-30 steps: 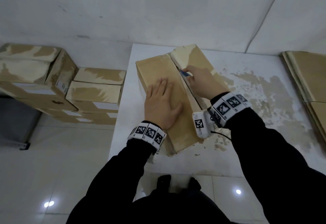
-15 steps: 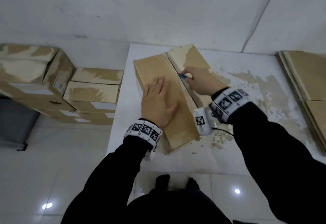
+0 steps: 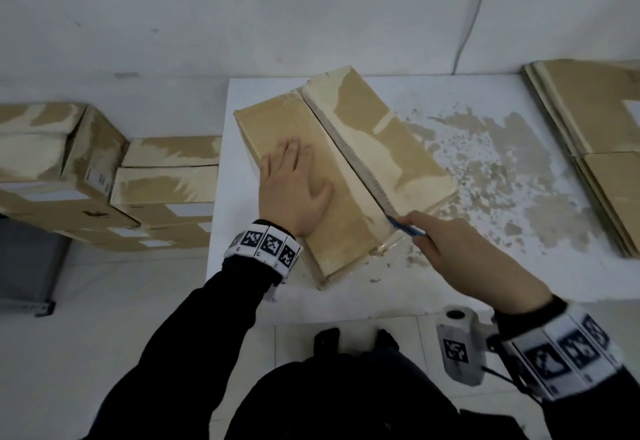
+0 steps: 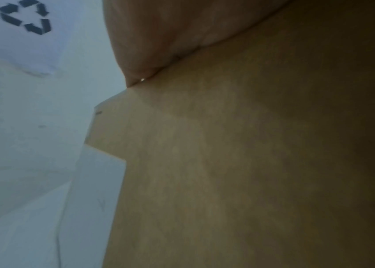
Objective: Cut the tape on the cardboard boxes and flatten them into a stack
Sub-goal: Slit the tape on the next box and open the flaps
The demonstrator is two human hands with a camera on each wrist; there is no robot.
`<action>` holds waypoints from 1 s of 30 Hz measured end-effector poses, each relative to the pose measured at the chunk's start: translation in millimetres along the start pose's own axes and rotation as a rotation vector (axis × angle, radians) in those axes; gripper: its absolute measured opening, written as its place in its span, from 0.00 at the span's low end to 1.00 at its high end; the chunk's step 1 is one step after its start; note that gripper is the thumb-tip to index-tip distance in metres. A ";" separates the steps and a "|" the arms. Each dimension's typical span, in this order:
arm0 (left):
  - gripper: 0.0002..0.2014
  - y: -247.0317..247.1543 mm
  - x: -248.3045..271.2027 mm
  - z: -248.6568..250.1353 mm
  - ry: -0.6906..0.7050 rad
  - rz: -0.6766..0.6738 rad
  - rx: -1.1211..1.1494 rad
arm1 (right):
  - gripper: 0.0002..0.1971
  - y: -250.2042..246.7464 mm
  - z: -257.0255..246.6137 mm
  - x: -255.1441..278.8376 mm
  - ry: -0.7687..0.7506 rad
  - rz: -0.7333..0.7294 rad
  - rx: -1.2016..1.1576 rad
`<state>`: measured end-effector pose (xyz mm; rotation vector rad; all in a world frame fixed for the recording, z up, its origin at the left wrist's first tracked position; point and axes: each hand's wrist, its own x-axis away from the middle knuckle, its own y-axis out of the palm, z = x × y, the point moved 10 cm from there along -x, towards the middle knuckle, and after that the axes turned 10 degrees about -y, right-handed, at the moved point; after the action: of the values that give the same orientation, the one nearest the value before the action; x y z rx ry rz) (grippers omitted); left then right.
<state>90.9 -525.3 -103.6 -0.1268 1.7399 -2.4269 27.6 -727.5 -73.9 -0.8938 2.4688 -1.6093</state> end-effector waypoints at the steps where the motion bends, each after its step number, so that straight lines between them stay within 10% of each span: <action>1: 0.31 -0.6 0.6 1.7 0.015 -0.001 -0.036 | 0.14 1.0 2.2 6.7 0.000 0.027 -0.010; 7: 0.20 0.2 35.9 78.0 0.773 -0.069 -0.045 | 0.16 7.6 9.9 23.3 0.006 0.159 -0.116; 30: 0.16 -7.7 34.9 105.3 0.830 -0.001 0.043 | 0.20 -13.4 27.5 58.9 -0.052 0.324 -0.406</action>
<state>72.5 -627.2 -63.0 1.0168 1.9175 -2.7084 -5.8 -783.2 -60.0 -0.5140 2.7721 -0.9935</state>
